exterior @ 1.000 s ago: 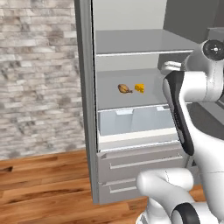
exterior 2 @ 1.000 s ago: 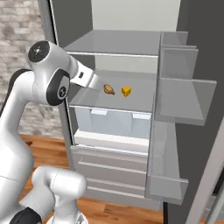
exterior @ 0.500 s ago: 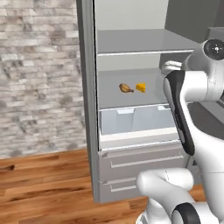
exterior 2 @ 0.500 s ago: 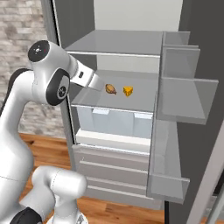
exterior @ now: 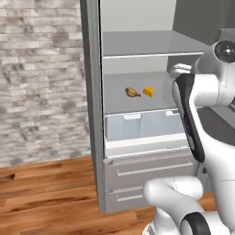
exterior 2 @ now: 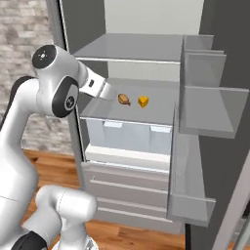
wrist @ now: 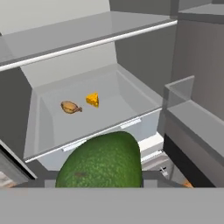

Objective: Take the cheese, chicken drumstick, and avocado from the fridge and place them on the plate on the dining counter to create an appetizer plate.

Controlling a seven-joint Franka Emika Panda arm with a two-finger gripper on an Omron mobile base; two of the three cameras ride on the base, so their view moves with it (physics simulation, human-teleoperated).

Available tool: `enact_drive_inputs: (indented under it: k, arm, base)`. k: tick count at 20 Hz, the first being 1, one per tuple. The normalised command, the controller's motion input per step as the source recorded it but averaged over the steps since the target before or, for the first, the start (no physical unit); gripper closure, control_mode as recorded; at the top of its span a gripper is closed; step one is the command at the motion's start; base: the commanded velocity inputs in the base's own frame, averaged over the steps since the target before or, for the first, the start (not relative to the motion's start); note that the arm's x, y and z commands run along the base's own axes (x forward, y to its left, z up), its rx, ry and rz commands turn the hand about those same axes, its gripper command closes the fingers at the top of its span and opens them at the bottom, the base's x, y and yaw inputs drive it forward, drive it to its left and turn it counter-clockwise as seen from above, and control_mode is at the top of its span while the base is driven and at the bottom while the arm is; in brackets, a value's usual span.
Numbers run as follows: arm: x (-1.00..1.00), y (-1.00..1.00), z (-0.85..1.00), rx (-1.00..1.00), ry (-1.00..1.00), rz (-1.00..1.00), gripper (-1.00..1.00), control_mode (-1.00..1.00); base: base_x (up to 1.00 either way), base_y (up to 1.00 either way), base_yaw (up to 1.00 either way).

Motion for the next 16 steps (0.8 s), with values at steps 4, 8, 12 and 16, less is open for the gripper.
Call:
enact_drive_inputs:
  k: [4, 8, 12, 16]
  arm:
    - [0.00, 0.00, 0.00, 0.00, 0.00, 0.00, 1.00, 1.00]
    - [0.00, 0.00, 0.00, 0.00, 0.00, 0.00, 1.00, 1.00]
    - [0.00, 0.00, 0.00, 0.00, 0.00, 0.00, 1.00, 1.00]
    - [0.00, 0.00, 0.00, 0.00, 0.00, 0.00, 1.00, 1.00]
  base:
    - [-0.59, 0.59, 0.65]
    - [-0.27, 0.40, 0.90]
    - [-0.23, 0.48, 0.81]
    - [-0.20, 0.58, 0.67]
